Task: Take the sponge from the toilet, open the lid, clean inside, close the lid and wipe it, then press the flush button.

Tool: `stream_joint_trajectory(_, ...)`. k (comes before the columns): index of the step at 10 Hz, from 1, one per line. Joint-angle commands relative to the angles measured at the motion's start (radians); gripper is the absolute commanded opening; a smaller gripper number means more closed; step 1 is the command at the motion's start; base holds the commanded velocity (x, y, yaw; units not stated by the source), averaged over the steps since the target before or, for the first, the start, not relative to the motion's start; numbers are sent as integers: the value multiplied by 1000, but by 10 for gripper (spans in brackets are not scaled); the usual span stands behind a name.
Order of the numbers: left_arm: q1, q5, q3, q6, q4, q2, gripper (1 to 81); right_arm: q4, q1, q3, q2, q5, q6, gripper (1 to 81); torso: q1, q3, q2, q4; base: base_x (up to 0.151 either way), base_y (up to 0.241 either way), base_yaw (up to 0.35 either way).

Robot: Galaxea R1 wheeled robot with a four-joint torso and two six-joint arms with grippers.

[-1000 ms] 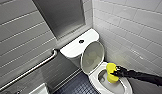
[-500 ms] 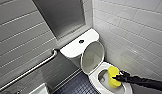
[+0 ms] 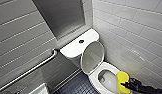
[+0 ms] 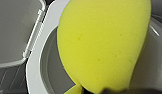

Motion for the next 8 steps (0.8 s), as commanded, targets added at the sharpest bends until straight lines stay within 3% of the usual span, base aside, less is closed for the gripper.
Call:
stream_joint_trajectory(1,34,84,1,3,1,-12,811,20,38,97,-54,42,0,10,0,0,0,0,0,0,0)
stream_joint_trajectory(8,34,84,2,5,3,-8,811,19,-160,287,-169,223,-2,10,0,0,0,0,0,0,0)
